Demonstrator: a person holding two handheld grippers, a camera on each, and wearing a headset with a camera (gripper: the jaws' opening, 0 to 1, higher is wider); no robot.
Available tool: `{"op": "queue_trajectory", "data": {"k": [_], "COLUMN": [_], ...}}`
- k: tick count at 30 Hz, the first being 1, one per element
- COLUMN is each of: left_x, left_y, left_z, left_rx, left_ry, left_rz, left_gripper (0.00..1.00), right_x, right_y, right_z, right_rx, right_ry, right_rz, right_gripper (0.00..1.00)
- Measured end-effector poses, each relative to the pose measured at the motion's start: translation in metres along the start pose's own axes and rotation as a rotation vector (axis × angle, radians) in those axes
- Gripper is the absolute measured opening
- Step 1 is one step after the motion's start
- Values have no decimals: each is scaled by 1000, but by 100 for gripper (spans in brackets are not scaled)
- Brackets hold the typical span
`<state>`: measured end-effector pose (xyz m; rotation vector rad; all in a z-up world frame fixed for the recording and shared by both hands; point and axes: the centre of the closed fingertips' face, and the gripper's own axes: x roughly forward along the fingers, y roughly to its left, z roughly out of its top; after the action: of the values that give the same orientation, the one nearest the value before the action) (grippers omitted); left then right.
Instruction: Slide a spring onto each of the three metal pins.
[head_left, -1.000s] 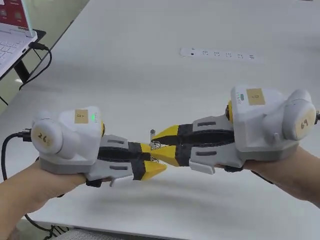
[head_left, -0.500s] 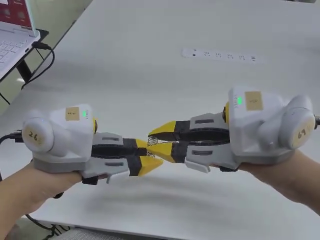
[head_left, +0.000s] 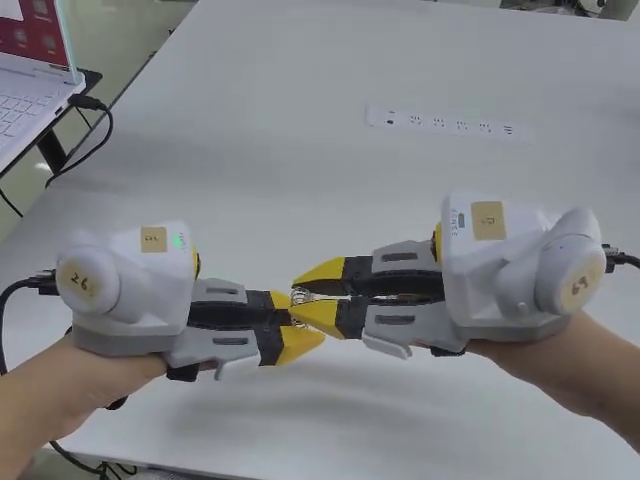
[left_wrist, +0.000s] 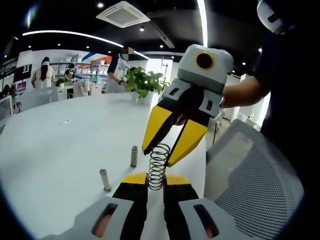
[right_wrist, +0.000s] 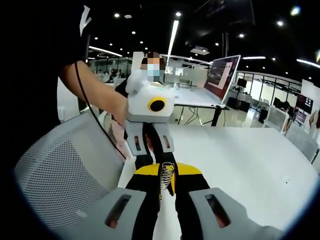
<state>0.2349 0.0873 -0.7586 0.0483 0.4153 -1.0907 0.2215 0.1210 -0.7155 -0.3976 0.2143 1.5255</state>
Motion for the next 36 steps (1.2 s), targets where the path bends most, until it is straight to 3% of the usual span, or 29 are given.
{"op": "queue_trajectory", "data": {"k": [7, 16, 28, 36], "left_x": [3, 5, -2, -11], "left_y": [0, 1, 9, 18], "left_z": [-4, -1, -11, -19], "left_rx": [-5, -12, -15, -23], "left_ry": [16, -4, 8, 17], "left_rz": [-4, 4, 60, 105], "left_gripper": [4, 8, 23, 27], "right_x": [2, 1, -1, -4], "right_y": [3, 0, -3, -6], "right_z": [-4, -10, -13, -17], "right_rx": [-9, -18, -15, -8], "right_ry": [14, 38, 44, 53], "right_rz": [7, -6, -24, -37], "right_gripper": [7, 7, 7, 7]}}
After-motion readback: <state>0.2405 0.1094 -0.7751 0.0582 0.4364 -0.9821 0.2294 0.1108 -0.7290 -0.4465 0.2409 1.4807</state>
